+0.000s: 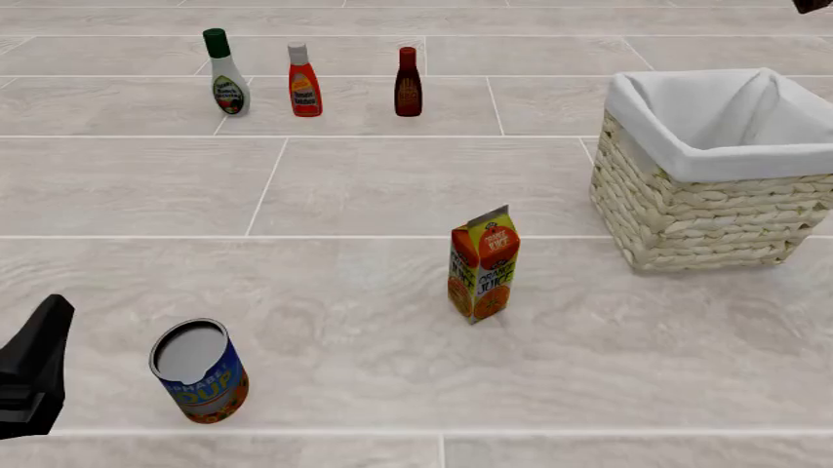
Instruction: Pick the chocolate pudding and place it in the basket.
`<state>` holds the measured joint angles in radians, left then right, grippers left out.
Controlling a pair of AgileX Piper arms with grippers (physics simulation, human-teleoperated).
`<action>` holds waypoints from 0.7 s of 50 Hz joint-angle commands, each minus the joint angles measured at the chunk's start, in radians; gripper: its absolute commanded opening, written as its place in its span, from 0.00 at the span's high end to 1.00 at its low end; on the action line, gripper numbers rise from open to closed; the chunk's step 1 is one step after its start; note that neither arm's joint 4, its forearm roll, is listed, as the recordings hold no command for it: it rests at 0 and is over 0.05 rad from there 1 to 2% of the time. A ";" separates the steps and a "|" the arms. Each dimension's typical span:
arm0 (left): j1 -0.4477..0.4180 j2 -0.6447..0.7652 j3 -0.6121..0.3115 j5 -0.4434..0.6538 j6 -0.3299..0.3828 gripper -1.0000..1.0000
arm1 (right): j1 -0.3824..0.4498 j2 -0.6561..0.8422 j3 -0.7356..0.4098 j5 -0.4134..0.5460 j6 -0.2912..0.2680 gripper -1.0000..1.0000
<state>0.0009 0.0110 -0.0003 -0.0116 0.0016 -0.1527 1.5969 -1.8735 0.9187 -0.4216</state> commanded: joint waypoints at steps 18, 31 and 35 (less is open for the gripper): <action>0.000 -0.002 0.000 0.001 0.001 0.00 | 0.014 0.121 -0.024 -0.016 -0.013 1.00; -0.001 -0.002 0.000 0.001 0.001 0.00 | 0.002 0.163 -0.028 -0.017 -0.021 1.00; -0.001 -0.002 0.000 0.001 0.001 0.00 | 0.005 0.180 -0.051 -0.003 -0.021 1.00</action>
<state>0.0009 0.0109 -0.0003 -0.0116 0.0017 -0.1476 1.7426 -1.9036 0.9097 -0.4502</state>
